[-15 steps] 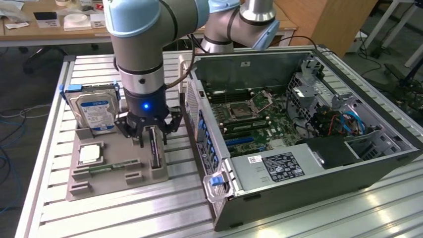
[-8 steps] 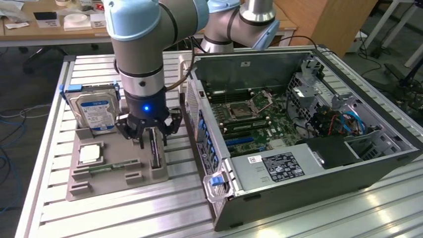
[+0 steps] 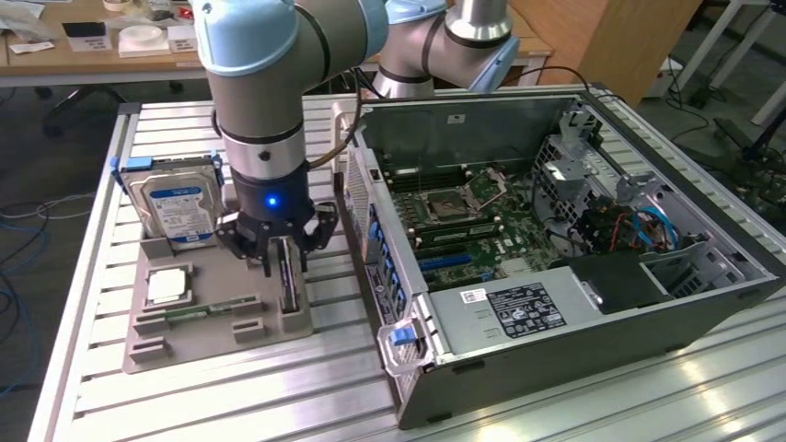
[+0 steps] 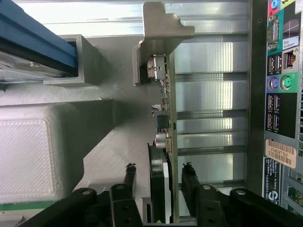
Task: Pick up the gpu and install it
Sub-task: 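Pick up the gpu and move the gpu toward the slot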
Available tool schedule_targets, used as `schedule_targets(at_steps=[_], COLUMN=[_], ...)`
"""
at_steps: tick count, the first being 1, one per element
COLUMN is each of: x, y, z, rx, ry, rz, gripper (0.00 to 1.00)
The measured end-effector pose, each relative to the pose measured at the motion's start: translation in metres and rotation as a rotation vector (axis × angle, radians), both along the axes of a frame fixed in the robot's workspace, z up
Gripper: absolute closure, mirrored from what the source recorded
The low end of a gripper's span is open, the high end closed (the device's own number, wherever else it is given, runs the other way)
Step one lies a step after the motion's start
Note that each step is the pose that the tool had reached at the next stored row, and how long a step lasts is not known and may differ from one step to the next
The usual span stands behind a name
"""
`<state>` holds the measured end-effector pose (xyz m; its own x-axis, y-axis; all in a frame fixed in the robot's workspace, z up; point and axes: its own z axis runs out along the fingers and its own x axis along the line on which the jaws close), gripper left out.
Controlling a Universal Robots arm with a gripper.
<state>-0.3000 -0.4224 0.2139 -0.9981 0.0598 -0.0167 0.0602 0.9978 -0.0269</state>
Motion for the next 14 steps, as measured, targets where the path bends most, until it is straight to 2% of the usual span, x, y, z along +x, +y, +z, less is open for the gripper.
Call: schedule_targets(at_steps=[1, 3, 4, 7, 13, 14], x=[0.0, 0.0, 0.0, 0.0, 0.0, 0.0002], y=[0.0, 0.0, 0.0, 0.0, 0.0, 0.0001], z=[0.0, 0.0001, 0.0013, 0.0065, 0.0064, 0.0064], rx=[0.0, 0.0002, 0.0001, -0.0001, -0.0009, -0.0012], ry=[0.0, -0.0002, -0.0001, 0.0, 0.0, 0.0], rz=[0.0, 0.0, 0.0, 0.0, 0.0, 0.0], gripper=[0.55, 0.55, 0.61, 0.61, 0.63, 0.7])
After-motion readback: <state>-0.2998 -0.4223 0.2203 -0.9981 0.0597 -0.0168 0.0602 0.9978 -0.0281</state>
